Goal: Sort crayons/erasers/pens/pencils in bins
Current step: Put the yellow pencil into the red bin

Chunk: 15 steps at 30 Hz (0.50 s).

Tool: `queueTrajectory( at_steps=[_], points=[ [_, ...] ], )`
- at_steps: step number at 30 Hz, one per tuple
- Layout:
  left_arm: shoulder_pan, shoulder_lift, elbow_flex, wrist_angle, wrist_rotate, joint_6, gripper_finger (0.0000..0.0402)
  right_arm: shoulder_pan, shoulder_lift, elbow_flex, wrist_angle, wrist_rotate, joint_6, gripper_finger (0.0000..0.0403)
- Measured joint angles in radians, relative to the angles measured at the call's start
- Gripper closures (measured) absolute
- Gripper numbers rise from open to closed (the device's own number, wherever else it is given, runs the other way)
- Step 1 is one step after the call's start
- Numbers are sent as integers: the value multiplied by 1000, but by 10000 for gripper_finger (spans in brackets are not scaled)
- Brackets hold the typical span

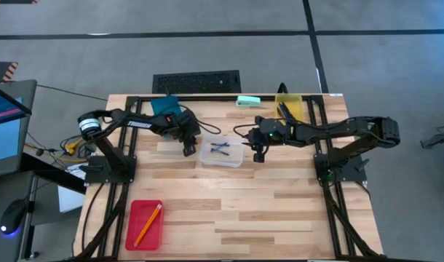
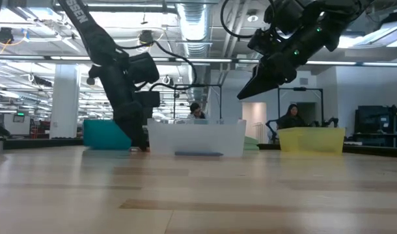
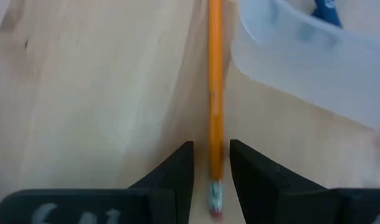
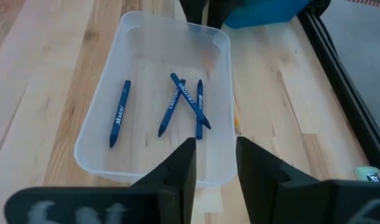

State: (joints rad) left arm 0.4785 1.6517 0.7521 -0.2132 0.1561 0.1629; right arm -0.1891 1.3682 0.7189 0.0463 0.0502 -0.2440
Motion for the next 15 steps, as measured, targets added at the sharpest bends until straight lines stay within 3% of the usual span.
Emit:
queueTrajectory(
  at_steps=[9, 15],
  points=[
    [-1, 65, 23, 10, -2, 16, 315, 7, 0, 0, 4, 0, 0, 280],
    [-1, 72, 58, -41, -6, 39, 346, 13, 0, 0, 7, 0, -2, 280]
  ],
)
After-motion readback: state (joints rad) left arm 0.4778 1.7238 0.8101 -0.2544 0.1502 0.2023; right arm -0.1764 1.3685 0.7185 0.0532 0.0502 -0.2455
